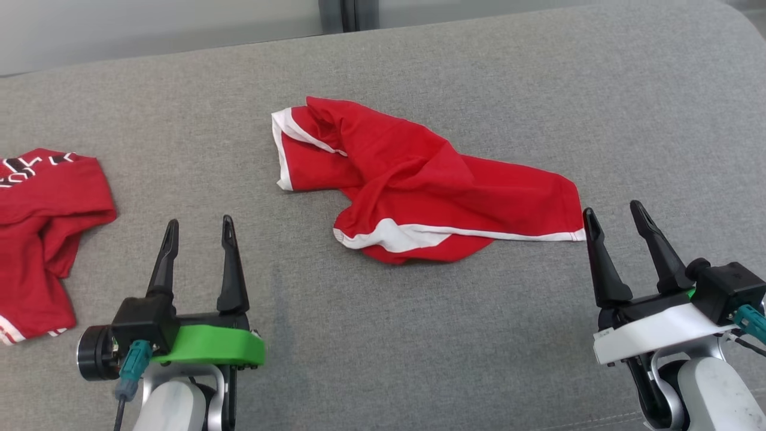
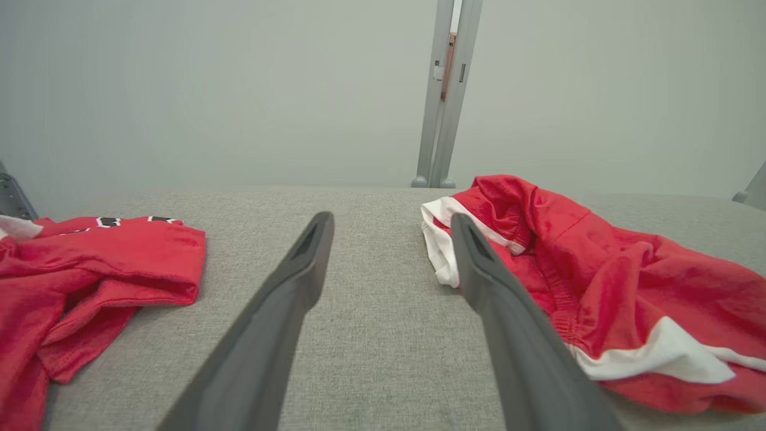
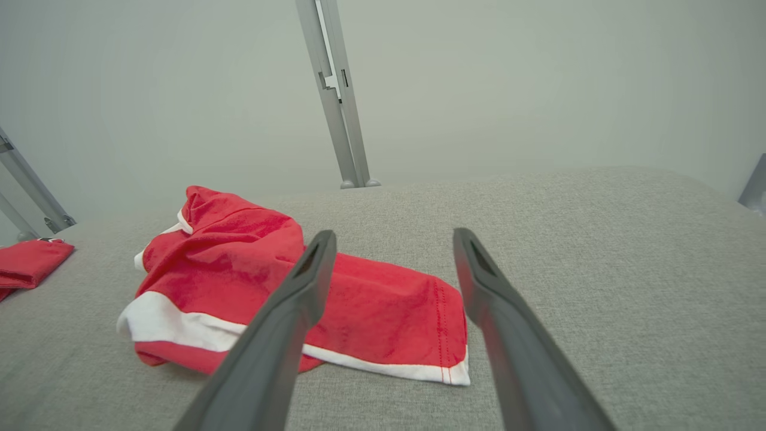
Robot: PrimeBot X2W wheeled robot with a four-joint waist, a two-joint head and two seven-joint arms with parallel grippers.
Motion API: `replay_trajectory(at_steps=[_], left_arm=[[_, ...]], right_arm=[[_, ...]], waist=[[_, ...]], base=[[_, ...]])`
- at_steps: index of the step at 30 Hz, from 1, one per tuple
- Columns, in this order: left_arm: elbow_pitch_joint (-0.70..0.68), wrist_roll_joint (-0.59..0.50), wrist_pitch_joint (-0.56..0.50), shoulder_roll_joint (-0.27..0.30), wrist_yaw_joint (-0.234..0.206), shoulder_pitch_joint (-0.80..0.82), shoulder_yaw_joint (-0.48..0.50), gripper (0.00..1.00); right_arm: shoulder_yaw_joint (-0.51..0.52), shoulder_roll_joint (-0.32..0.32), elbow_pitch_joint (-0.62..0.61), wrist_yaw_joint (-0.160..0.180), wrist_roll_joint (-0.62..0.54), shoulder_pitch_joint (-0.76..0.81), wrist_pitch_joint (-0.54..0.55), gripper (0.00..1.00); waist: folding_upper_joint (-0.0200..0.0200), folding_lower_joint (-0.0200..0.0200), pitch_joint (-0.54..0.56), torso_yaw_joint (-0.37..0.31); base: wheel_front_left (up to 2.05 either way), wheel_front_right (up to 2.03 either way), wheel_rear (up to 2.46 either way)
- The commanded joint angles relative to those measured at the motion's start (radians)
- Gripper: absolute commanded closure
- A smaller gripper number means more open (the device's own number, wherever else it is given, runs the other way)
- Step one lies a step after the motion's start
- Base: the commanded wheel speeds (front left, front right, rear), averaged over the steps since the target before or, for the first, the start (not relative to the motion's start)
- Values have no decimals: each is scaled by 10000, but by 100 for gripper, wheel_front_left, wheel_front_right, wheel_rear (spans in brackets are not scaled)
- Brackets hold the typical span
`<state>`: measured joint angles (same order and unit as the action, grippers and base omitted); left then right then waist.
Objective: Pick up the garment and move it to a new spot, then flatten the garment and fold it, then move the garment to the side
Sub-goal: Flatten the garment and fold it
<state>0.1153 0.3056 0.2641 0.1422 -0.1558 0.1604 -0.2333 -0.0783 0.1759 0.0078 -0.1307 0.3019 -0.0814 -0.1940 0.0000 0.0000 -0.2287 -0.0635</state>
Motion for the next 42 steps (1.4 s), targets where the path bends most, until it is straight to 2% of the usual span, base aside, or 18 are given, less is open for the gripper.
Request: replay_trajectory(at_steps=[1,19,30,34,42], left_arm=[[-90,-35,5,89,-20,-198,66,0],[-229,-153,1,17,95,-416,7,0],[575,376,-2156,-568,1287,830,-1827,0],[1330,579,-2663,-722,1481,1507,-2129,0],[2631,933,-2882,-796,1660,2361,-2228,0]], right_arm=[[34,15,-106,-2,-65,142,59,0],[116,-61,-383,-2,-67,312,241,0],[-1,-86,-492,-2,-42,-26,241,0],[-118,-91,-422,-2,33,-196,151,0],[-148,-131,-134,-2,154,-390,-58,0]], waist=[[0,0,167,135],[0,0,205,214],[0,0,-470,179],[0,0,-874,8],[0,0,-1305,-296]], base=[[0,0,0],[0,0,0],[0,0,0],[0,0,0],[0,0,0]])
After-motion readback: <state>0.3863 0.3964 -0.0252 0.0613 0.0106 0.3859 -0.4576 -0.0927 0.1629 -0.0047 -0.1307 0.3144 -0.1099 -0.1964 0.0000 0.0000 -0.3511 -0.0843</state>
